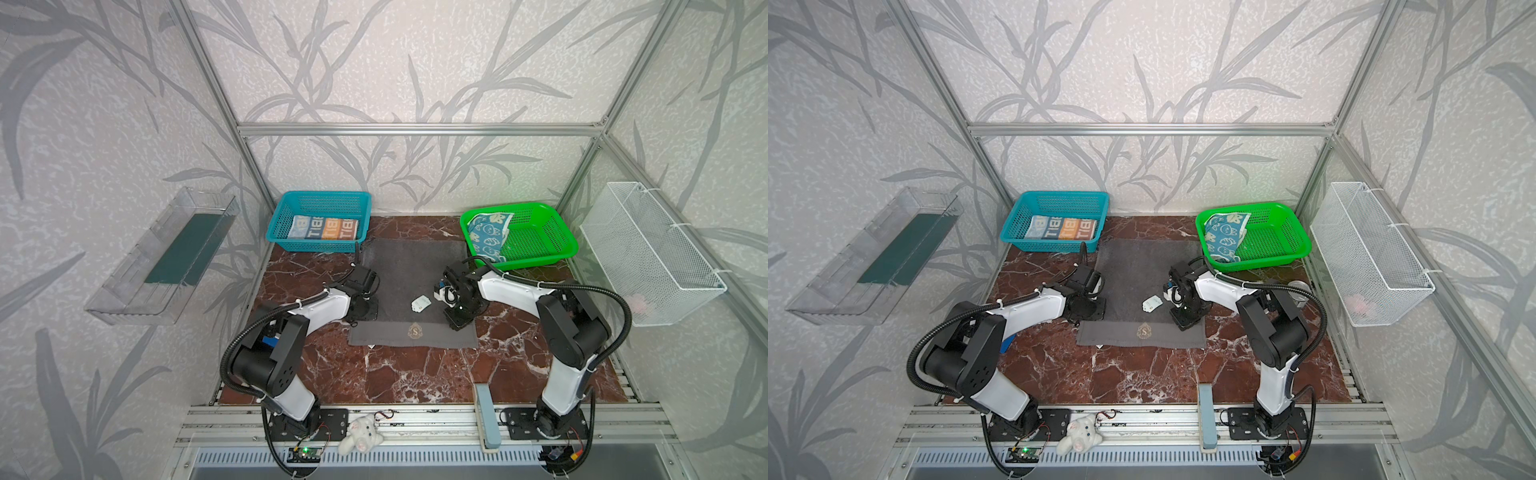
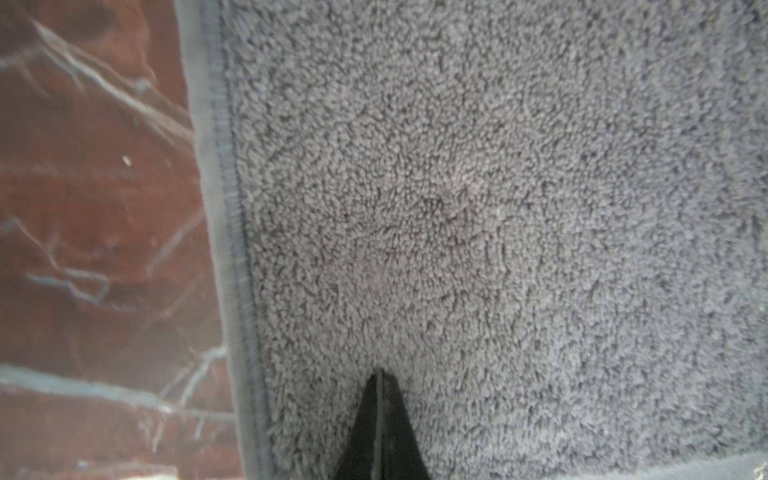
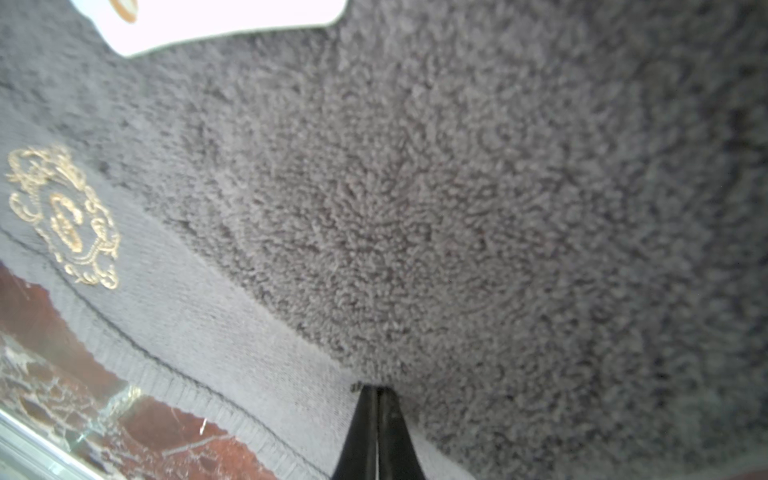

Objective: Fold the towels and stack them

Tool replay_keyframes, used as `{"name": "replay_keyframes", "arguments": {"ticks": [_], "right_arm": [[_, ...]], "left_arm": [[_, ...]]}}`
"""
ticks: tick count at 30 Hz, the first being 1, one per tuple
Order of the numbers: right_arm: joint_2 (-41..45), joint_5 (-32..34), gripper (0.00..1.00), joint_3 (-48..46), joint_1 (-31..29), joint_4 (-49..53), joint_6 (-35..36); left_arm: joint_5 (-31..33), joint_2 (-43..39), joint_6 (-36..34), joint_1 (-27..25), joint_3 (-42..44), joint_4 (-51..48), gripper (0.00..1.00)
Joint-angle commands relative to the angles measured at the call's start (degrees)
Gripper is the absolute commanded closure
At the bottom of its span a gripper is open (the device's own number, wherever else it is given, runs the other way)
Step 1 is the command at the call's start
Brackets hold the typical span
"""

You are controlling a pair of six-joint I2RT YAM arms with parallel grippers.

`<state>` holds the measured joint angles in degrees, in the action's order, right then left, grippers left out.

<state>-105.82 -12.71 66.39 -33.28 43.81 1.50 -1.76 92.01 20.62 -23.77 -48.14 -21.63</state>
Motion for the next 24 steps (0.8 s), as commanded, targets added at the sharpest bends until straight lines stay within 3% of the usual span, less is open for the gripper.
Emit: {"name": "replay_keyframes", "arguments": {"ticks": [1,5,9,13,15,18,21,24], "right_arm": [[1.2,-0.32,0.94,-2.44,-0.81,7.71,1.72],[3.25,-1.95,0.94,-2.64,-1.48,9.82,2.55],[5.49,-1.77,0.91,-0.78,-1.71,8.96,2.58],[6.3,-1.99,0.89,3.89,-0.32,6.1,1.72],[6.33,-1.69,0.87,5.81,1.04,4.02,0.63],[5.11,0.32,0.87,9.06,4.76,1.65,-1.36],[3.06,4.86,0.87,12.04,9.01,-0.29,-1.85],[-0.6,7.59,0.87,16.46,11.56,-1.5,-0.44]], "left_arm": [[-0.13,-0.98,3.68,-1.63,1.84,-10.98,1.0],[1.11,-2.92,4.78,-2.6,2.43,-17.49,1.0],[5.64,-8.02,5.84,-2.62,3.12,-22.62,1.0],[12.65,-12.05,6.45,-2.03,-1.61,-24.65,1.0],[14.43,-12.39,5.3,-1.51,-4.93,-23.9,0.91],[15.05,-11.15,3.83,-0.83,-9.59,-22.29,0.68],[14.22,-9.59,2.83,-0.09,-12.67,-19.82,0.56],[13.52,-7.55,1.49,0.7,-14.66,-17.81,0.53]]}}
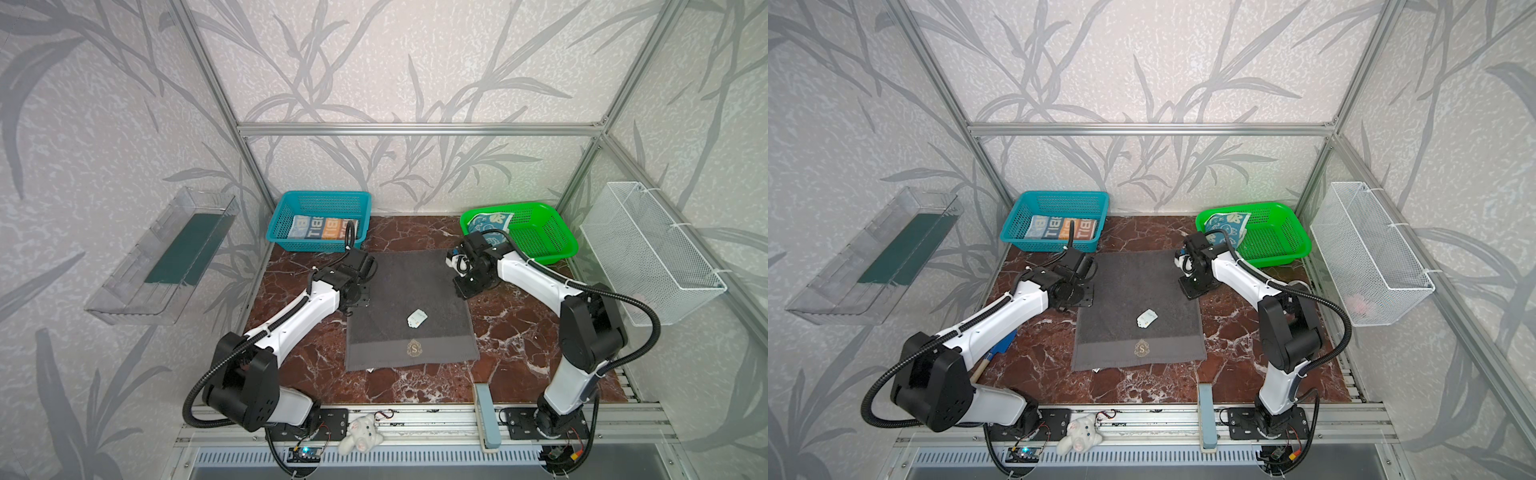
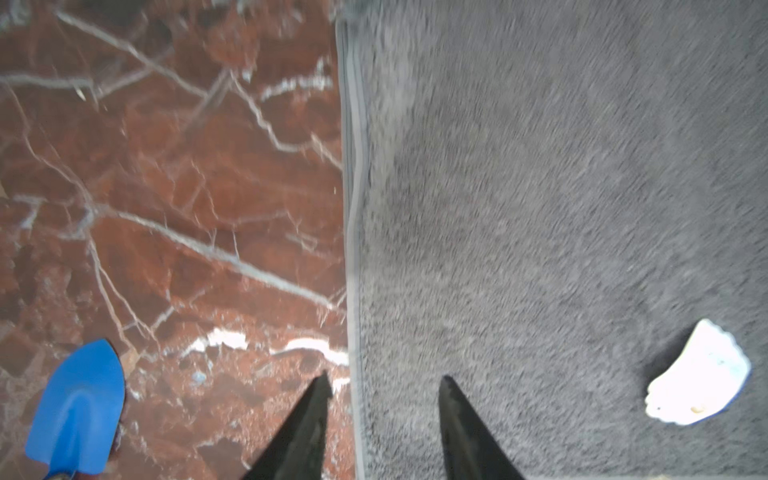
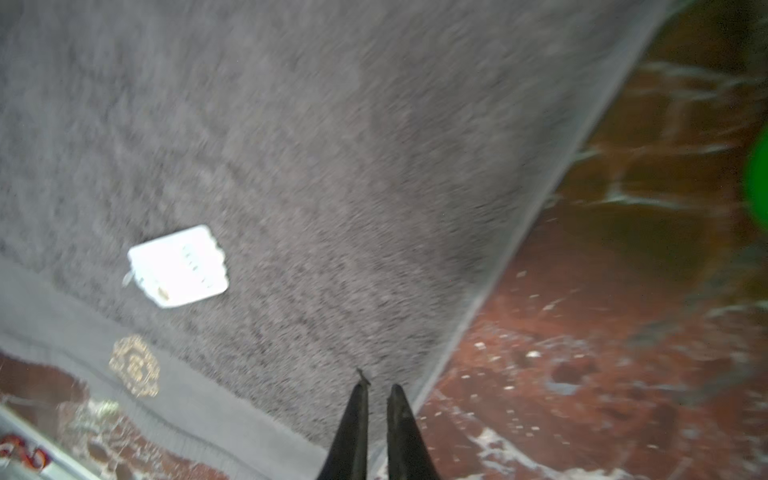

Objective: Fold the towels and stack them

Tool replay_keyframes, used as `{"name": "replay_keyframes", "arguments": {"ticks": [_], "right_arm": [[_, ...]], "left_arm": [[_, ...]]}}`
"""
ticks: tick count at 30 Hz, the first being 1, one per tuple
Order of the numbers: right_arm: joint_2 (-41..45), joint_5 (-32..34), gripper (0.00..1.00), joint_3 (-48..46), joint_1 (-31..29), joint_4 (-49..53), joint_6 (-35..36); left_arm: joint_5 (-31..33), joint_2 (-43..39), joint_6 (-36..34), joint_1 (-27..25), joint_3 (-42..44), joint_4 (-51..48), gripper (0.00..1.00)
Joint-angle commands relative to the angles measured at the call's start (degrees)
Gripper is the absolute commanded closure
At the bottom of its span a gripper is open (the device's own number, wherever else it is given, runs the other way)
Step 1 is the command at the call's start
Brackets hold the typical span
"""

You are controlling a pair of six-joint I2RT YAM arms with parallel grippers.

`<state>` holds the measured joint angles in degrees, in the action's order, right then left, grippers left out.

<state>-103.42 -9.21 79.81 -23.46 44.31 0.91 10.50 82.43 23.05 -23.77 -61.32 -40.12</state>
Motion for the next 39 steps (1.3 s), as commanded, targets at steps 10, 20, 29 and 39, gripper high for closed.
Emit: {"name": "replay_keyframes", "arguments": {"ticks": [10,20,29,39], "right_arm": [[-19.85,16.07,0.87,23.23,2.95,0.1,-1.75],[-26.44,24.71,0.87,33.05,4.86,2.61,-0.91],[-27.64,22.06,0.86,37.82,6.77,4.04,1.4],[-14.43,1.2,0.69,20.73,1.49,-2.37,0.45]], "left_arm": [[2.57,6.93,-1.58,1.69,-5.39,2.43,0.34],[1.44,9.39,-3.01,9.19,-8.94,8.88,0.23],[-1.17,18.14,-5.51,10.15,-13.66,10.64,0.28],[-2.77,23.87,-5.03,10.75,-13.83,12.65,0.34]]}}
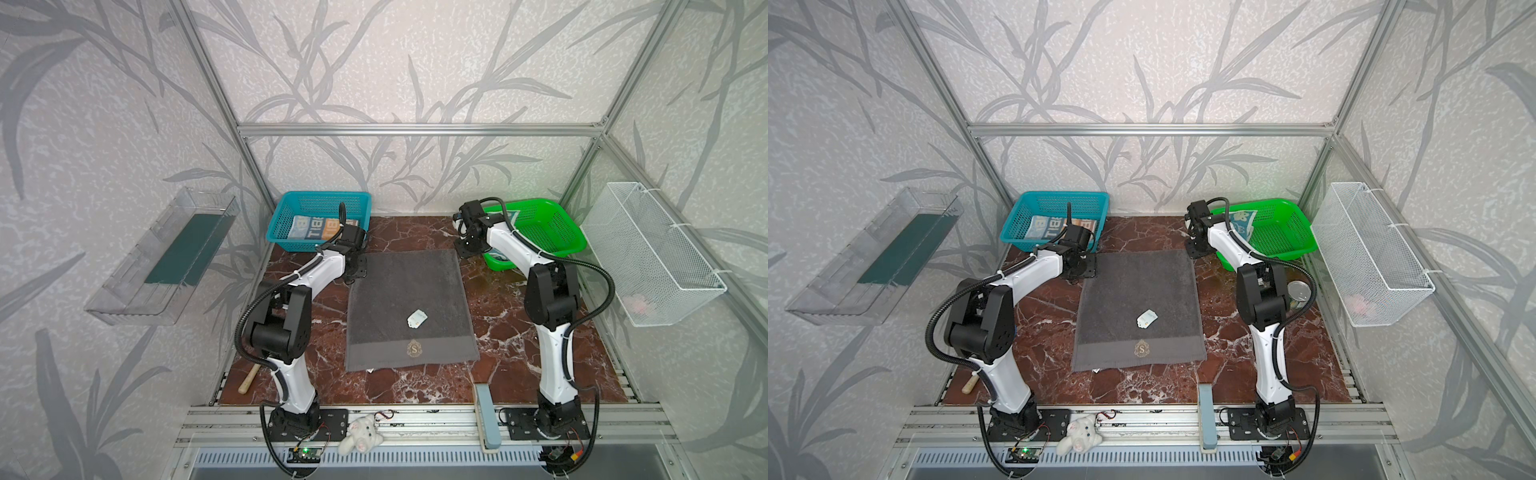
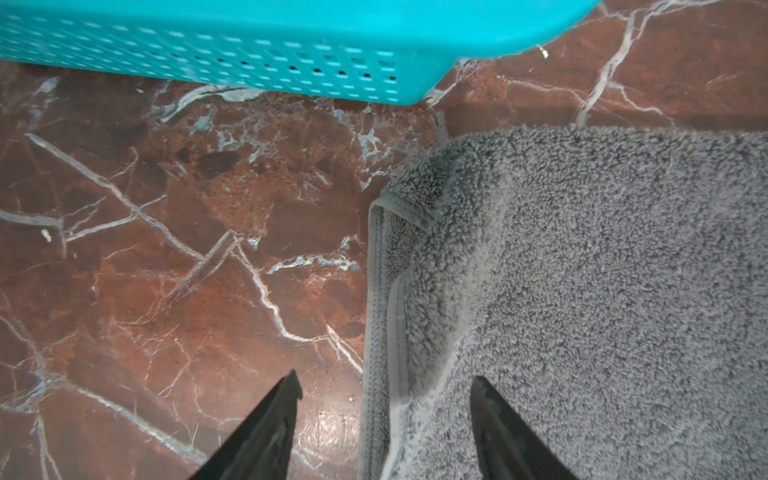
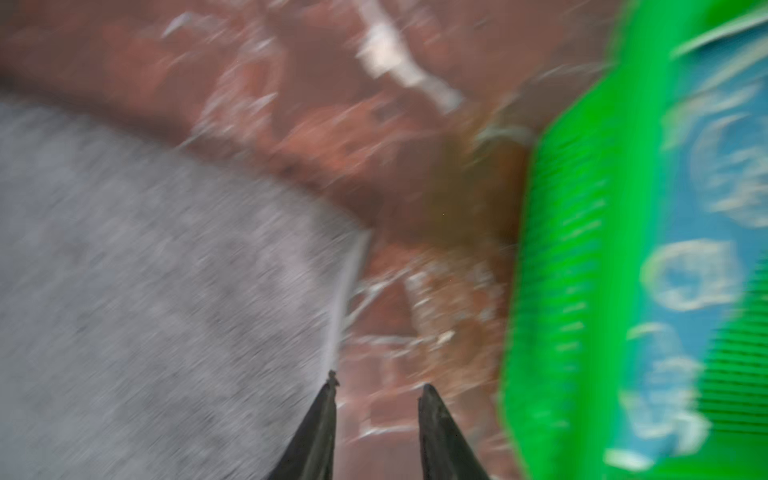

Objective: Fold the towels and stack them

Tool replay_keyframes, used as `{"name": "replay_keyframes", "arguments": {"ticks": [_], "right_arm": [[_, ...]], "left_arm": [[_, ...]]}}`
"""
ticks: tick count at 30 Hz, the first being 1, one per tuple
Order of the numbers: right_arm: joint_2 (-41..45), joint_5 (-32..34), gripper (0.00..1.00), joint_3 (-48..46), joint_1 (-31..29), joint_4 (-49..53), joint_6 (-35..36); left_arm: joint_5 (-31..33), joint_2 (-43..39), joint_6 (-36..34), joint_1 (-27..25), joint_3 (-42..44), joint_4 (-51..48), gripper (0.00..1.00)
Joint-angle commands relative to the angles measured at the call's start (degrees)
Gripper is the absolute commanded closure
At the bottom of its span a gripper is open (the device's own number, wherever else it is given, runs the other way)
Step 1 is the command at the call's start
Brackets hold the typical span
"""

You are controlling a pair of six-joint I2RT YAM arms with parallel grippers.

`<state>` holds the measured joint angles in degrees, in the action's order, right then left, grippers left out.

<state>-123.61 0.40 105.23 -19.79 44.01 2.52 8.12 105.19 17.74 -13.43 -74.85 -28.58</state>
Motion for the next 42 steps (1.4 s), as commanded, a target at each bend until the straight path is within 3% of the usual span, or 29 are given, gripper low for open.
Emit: {"name": "replay_keyframes", "arguments": {"ticks": [1,6,10,16,24,32,37,42], "right_arm": [[6.81,-10.0,0.74,-7.39,-2.82,-2.98,-2.32],[6.89,-13.82,0.89,-16.12,-6.47,-4.77,-3.95],[4.4,-14.56,0.94,-19.4,-9.26,-3.18,-4.42],[3.93,-14.3,0.97,-24.08,-9.84,-0.48,-2.41],[6.16,-7.08,0.99,-29.05,-9.79,4.59,4.86],[6.86,-7.47,0.99,-26.56,-9.74,2.57,7.21],[5.85,-7.09,0.99,-24.66,-9.78,2.92,7.4],[5.6,-7.17,0.99,-24.94,-9.74,3.1,7.36]], "left_arm": [[-0.22,1.6,0.32,0.58,-0.28,1.48,0.34],[-2.54,3.65,1.14,1.77,-0.21,4.57,0.34],[-5.87,5.69,1.77,2.27,-1.3,5.58,0.34],[-9.18,6.97,2.43,2.44,-1.91,7.36,0.35],[-14.96,8.13,4.67,2.53,-2.7,9.8,0.36],[-23.54,11.56,5.81,2.49,-5.14,13.8,0.39],[-25.48,13.73,6.73,2.53,-7.53,14.11,0.4],[-22.49,12.41,6.08,2.53,-8.25,12.68,0.4]]}}
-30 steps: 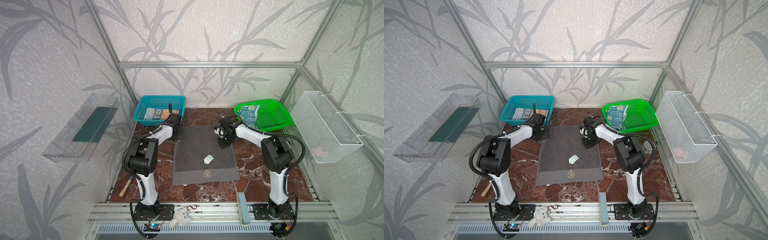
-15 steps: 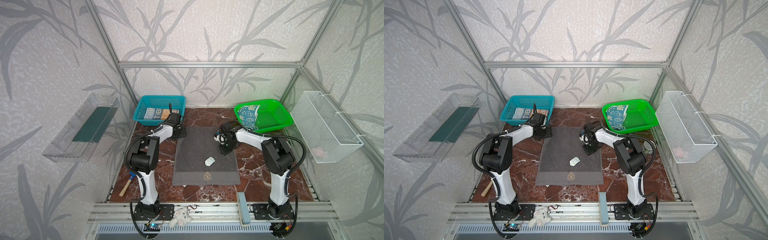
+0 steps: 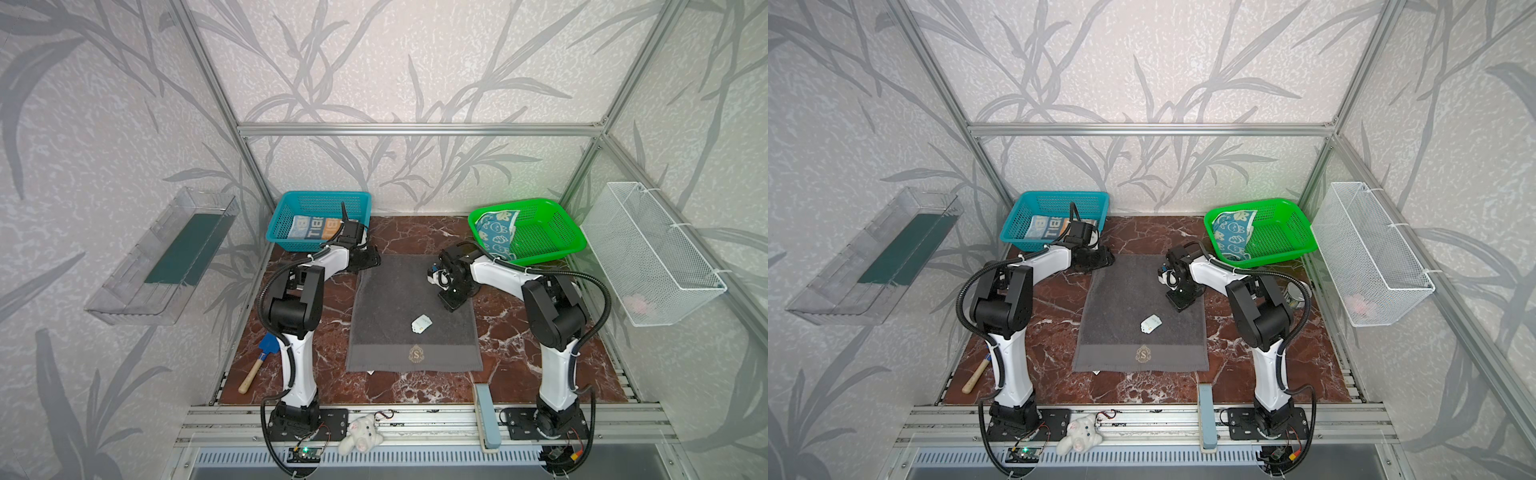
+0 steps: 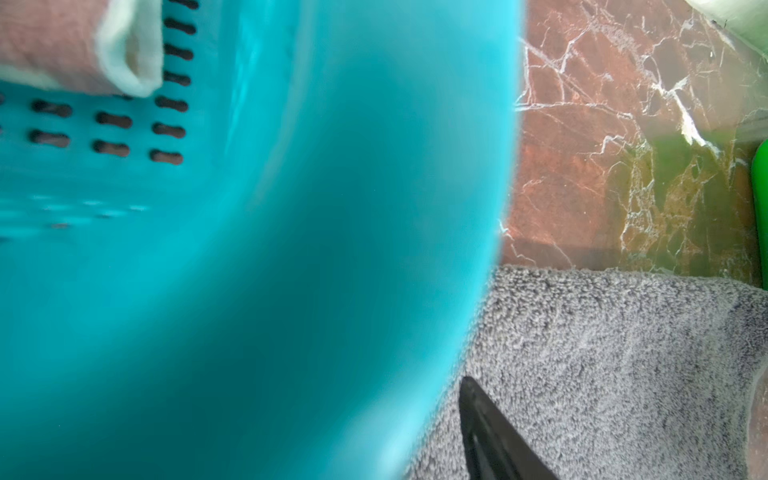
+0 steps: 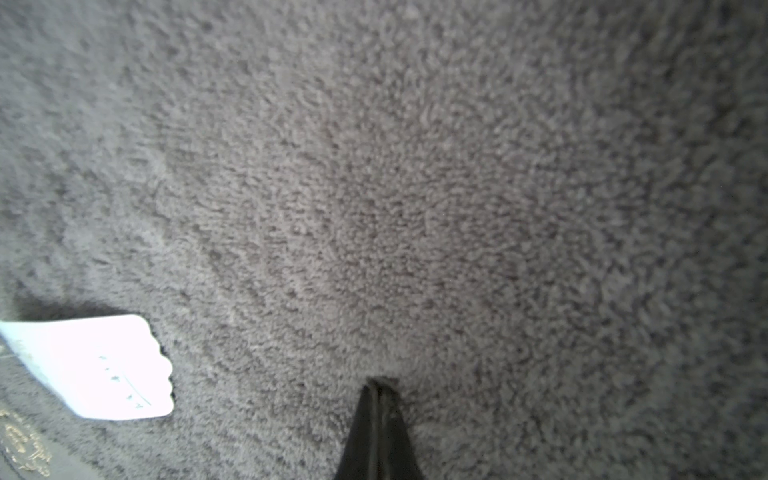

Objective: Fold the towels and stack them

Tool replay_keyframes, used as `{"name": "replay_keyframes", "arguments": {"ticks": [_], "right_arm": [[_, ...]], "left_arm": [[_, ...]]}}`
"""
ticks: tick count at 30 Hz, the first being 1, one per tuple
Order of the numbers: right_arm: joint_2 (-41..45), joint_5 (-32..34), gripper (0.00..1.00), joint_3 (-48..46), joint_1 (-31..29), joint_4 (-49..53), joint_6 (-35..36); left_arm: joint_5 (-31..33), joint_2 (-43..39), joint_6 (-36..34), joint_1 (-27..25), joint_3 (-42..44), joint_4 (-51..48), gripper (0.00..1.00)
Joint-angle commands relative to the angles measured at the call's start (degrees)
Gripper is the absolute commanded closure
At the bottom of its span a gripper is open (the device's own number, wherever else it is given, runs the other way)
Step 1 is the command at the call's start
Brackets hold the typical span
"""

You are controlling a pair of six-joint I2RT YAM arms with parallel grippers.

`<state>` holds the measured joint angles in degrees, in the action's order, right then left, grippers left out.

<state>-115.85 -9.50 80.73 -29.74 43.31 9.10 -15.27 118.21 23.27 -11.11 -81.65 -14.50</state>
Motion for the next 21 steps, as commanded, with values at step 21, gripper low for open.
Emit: {"name": "replay_keyframes", "arguments": {"ticks": [21], "right_arm": [[-0.48,4.88,1.0,-4.08,0.58,3.2,1.89]], "left_arm": [[7.68,-13.82,-0.18,0.22,9.75,4.88,0.4]]}}
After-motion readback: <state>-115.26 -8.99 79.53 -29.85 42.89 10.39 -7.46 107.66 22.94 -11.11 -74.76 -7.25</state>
